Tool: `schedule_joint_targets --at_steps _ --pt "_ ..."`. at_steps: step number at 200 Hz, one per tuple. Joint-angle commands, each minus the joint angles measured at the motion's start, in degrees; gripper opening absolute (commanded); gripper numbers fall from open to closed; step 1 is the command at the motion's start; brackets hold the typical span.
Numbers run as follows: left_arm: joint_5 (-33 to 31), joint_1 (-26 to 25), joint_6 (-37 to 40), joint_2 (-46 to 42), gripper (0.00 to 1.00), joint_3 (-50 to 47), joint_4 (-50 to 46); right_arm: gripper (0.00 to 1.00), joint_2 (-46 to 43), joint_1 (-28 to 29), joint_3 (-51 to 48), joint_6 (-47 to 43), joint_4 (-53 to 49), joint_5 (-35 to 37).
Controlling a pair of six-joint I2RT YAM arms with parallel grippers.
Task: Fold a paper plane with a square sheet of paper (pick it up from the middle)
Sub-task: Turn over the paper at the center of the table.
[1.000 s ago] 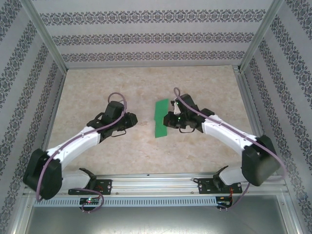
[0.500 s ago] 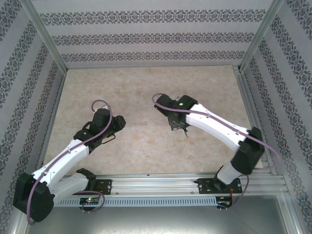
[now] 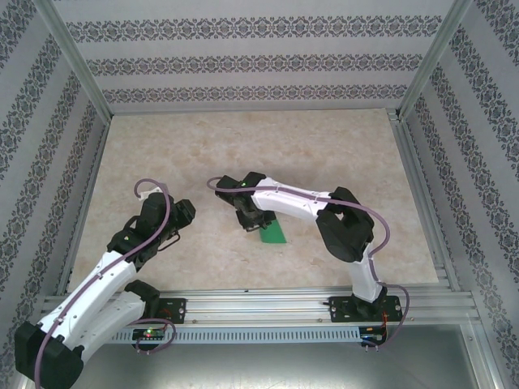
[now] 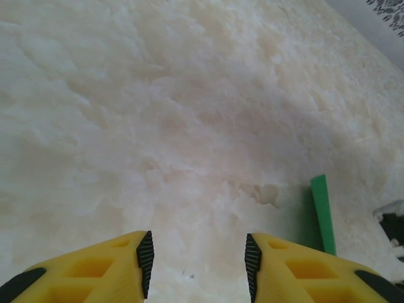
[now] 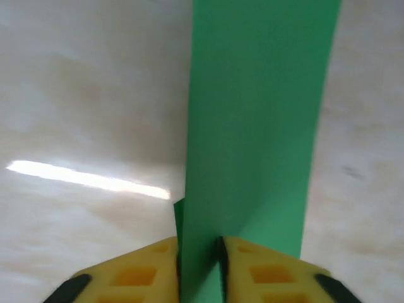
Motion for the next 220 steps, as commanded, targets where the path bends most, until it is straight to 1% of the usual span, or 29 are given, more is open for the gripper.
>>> schedule_joint_targets --at_steps 1,16,22,35,45,58,71,83,102,115,124,151,171,181,193,204,220 --pt "0.5 1.0 0.0 -0.1 0.46 -0.4 -1.8 0.37 -4.8 -0.5 -3.0 -0.2 13.9 -12.8" --pt "2.8 1.0 0.0 0.6 0.47 -0.5 -0.7 0.38 -10.2 -1.3 -8.2 -0.2 20.2 -14.9" --pt "4.3 1.1 0.0 1.2 0.48 -0.7 0.4 0.41 -12.4 -2.0 -10.6 0.3 22.3 -15.0" --pt "8.1 1.1 0.1 2.7 0.48 -1.0 2.5 0.41 -17.1 -4.2 -17.4 1.7 28.5 -17.2" --pt "11.0 1.1 0.4 4.2 0.49 -1.3 4.3 0.36 -20.0 -6.2 -23.6 3.7 35.5 -20.2" --pt "14.3 1.1 0.5 6.7 0.49 -1.5 6.6 0.30 -22.2 -8.6 -30.8 6.2 44.7 -26.0" --pt "17.9 1.0 0.5 9.7 0.49 -1.6 9.9 0.25 -22.6 -10.3 -35.5 8.3 51.8 -30.8" --pt "20.9 0.9 0.0 13.0 0.50 -1.1 12.6 0.22 -21.8 -11.1 -38.2 9.3 55.7 -33.0" --pt "24.3 0.5 -0.6 18.5 0.49 0.6 15.7 0.20 -20.0 -12.0 -40.1 10.4 57.3 -32.0" --pt "24.9 0.0 -0.3 21.6 0.49 2.4 15.7 0.20 -18.3 -12.6 -41.7 12.3 60.6 -32.8" --pt "25.1 -0.3 0.1 23.4 0.49 3.5 15.8 0.18 -17.1 -12.6 -42.1 13.4 62.3 -32.6" --pt "27.4 -1.4 0.7 28.9 0.49 6.9 16.4 0.16 -14.9 -12.1 -43.8 17.3 61.8 -26.6" --pt "27.8 -3.4 1.0 33.1 0.48 9.8 16.8 0.16 -14.2 -12.0 -47.6 23.2 68.2 -24.2" --pt "27.9 -4.1 1.0 35.5 0.45 11.5 16.7 0.16 -14.2 -12.0 -49.1 24.9 70.7 -23.4" --pt "28.0 -4.6 1.2 38.3 0.41 13.9 16.2 0.16 -14.9 -12.0 -49.8 25.4 71.2 -22.4" --pt "27.8 -4.9 1.1 40.8 0.36 16.0 16.0 0.17 -16.2 -12.0 -50.1 24.9 71.4 -22.2" --pt "28.2 -5.1 0.4 44.2 0.32 18.7 16.1 0.18 -18.6 -12.2 -50.1 23.9 71.9 -23.0"
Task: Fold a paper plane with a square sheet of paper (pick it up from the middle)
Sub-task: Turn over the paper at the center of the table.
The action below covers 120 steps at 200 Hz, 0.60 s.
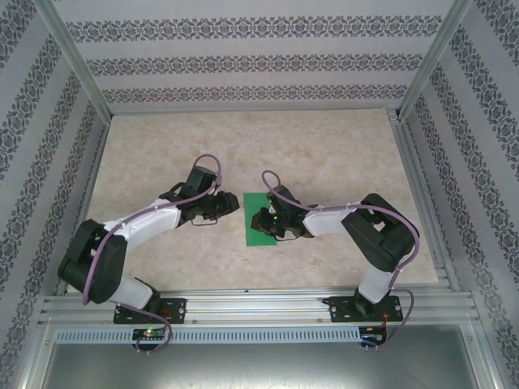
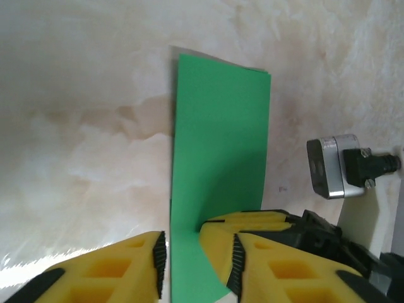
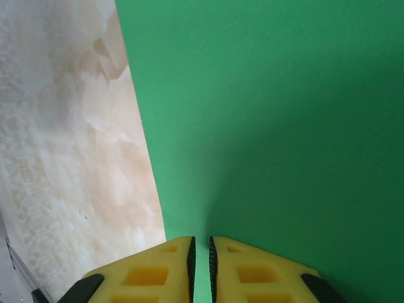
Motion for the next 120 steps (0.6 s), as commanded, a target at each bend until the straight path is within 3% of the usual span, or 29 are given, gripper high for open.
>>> schedule_joint_targets --at_steps 1,35,75,120 --pt "1.1 -0.8 -0.2 4.2 0.32 4.0 1.2 0.18 -2.5 -0.2 -1.5 1.2 1.6 3.1" --pt "3.4 -1.9 -0.4 11.3 0.23 8.9 2.5 0.23 -7.6 -2.2 -2.1 -2.0 0.2 0.2" --pt "4.9 -2.7 0.0 17.3 0.21 13.8 2.3 0.35 -14.3 -7.1 -6.4 -5.1 -5.6 3.4" --pt "2.7 -2.6 1.8 20.7 0.17 16.7 -0.8 0.38 -13.1 -11.0 -8.0 -6.5 -3.9 -3.5"
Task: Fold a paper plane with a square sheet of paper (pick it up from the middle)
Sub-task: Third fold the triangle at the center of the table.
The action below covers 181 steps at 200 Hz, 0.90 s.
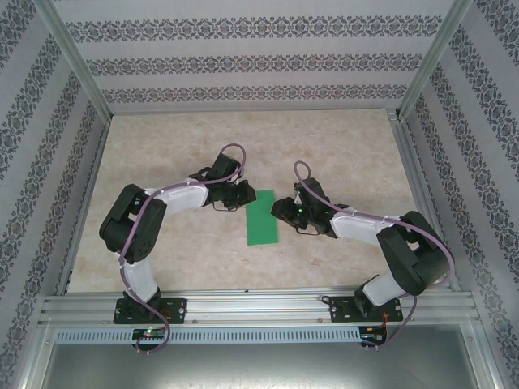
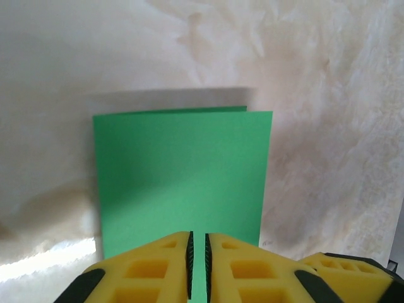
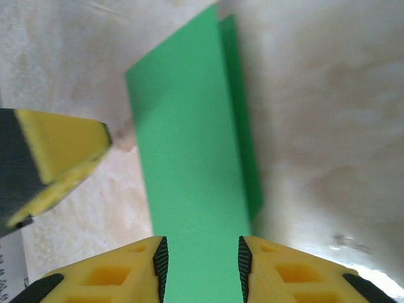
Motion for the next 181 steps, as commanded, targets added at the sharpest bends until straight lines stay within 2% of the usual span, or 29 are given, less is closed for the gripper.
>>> schedule_joint_targets --at_steps 1,31,79,136,181 --pt "-1.1 -0.4 1.6 0.8 0.17 1.2 -2.1 0.38 1.0 -0.7 -0.7 -2.1 -0.1 -4.0" --pt "-1.3 -0.5 1.6 1.4 0.17 1.1 -2.0 0.40 3.7 -1.3 0.6 -2.0 1.9 -7.8" --pt "-1.2 -0.5 1.3 0.7 0.17 -0.5 -1.2 0.40 6.5 -1.7 2.6 -2.8 2.2 -9.7" --pt "-1.2 -0.5 1.3 -0.5 0.18 -2.0 0.0 0.37 8.9 -2.9 4.0 -4.2 3.6 -13.9" --pt "-1.2 -1.2 3.0 -6.5 0.22 -6.7 2.6 0.30 12.2 -3.9 6.0 -5.5 4.5 -16.9"
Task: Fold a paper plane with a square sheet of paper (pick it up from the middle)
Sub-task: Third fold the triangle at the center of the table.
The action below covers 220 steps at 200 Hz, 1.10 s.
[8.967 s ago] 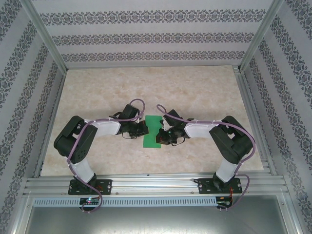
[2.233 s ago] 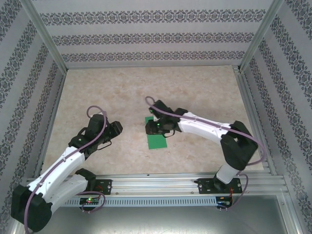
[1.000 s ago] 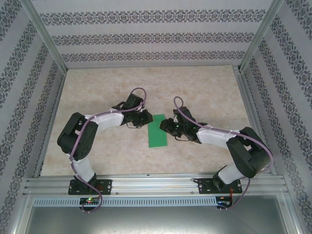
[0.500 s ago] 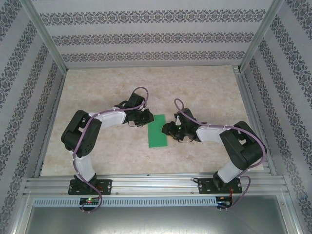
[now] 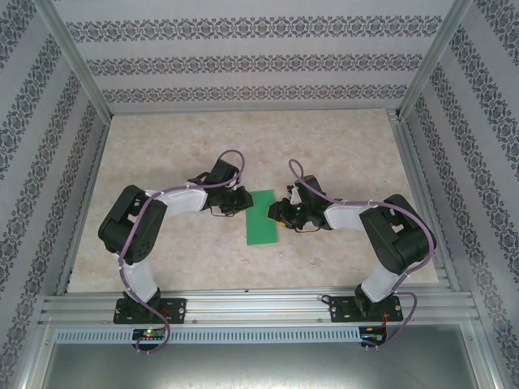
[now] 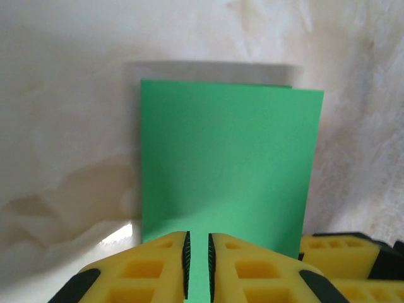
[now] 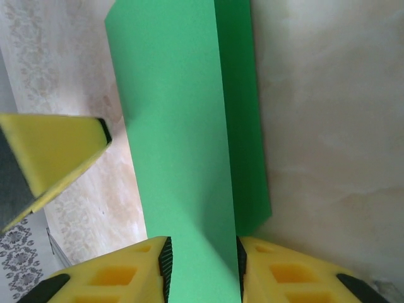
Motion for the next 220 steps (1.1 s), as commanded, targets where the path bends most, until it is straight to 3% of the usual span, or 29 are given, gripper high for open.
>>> schedule_joint_targets --at_steps 1,45,88,124,172,220 --pt "-0.3 -1.2 2.7 -5.0 0.22 -2.3 2.4 0.30 2.1 -0.7 2.4 -2.1 1.9 -3.2" --pt "-7.2 -6.9 9.9 -11.9 0.31 -7.0 -0.8 0.15 4.5 -1.0 4.2 -2.7 1.6 -4.9" --pt "-26.2 -21.2 20.0 -16.2 0.44 -8.3 -4.9 0.08 4.6 -1.3 5.1 -0.5 0.4 -5.1" --pt "-34.2 -29.8 25.4 -15.5 0.53 -8.6 -4.2 0.08 2.9 -1.2 4.8 0.6 -2.0 -3.5" --pt "-41.4 -34.4 30.4 -8.5 0.54 -3.5 -8.4 0.08 2.8 -1.3 4.4 1.9 -2.1 -3.6" --pt "-44.1 -35.8 31.7 -4.6 0.54 -0.5 -8.7 0.09 1.8 -1.3 4.1 2.2 -2.7 -3.5"
